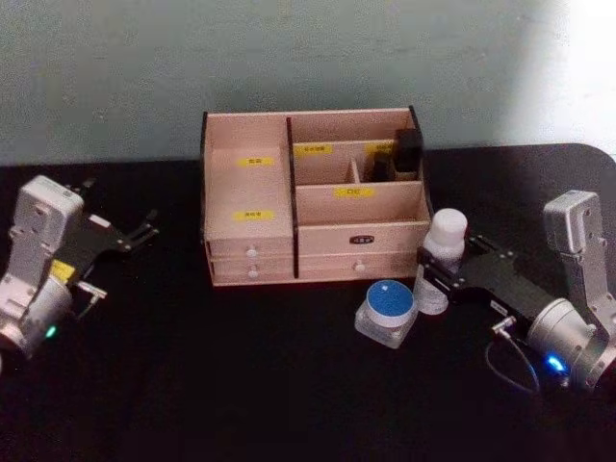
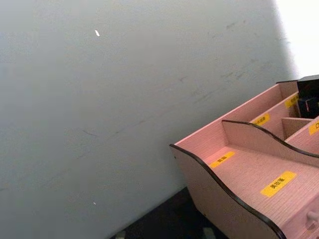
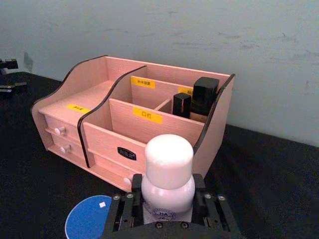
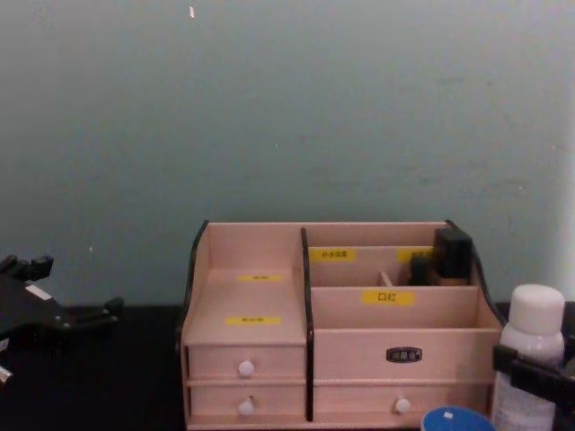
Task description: Pick up the facial cleanser and watermelon frost from the table and place them into the tiered storage box.
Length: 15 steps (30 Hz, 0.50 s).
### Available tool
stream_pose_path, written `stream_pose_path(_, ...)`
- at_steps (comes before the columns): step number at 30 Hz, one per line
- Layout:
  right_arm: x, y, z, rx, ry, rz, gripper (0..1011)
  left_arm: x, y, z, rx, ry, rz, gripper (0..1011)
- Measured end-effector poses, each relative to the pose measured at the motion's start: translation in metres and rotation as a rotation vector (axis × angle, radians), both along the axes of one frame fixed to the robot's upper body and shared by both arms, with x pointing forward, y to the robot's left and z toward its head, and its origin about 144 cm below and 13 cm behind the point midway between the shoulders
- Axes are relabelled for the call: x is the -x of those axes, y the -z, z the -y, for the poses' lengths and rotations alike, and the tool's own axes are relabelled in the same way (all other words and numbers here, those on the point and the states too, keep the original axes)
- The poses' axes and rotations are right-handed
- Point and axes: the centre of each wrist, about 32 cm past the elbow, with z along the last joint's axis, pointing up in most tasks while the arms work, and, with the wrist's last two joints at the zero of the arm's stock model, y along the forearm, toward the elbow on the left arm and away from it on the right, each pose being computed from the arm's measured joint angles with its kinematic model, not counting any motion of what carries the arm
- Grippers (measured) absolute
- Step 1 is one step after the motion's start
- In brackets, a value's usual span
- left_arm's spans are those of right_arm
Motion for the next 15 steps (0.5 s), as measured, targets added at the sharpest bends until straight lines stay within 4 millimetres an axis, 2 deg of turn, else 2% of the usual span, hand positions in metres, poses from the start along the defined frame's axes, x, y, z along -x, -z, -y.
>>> stream_pose_path(3,0.0000,-0.0001,0.0000,0.000,0.000,0.000,590,0.0000,0.0000,0.0000,0.000,0.000,0.000,1001)
stream_pose_path(15,0.0034,-0.0042,0.0025,-0.007,0.002,0.011,590,0.0000,0.0000,0.0000,0.000,0.000,0.000,1001)
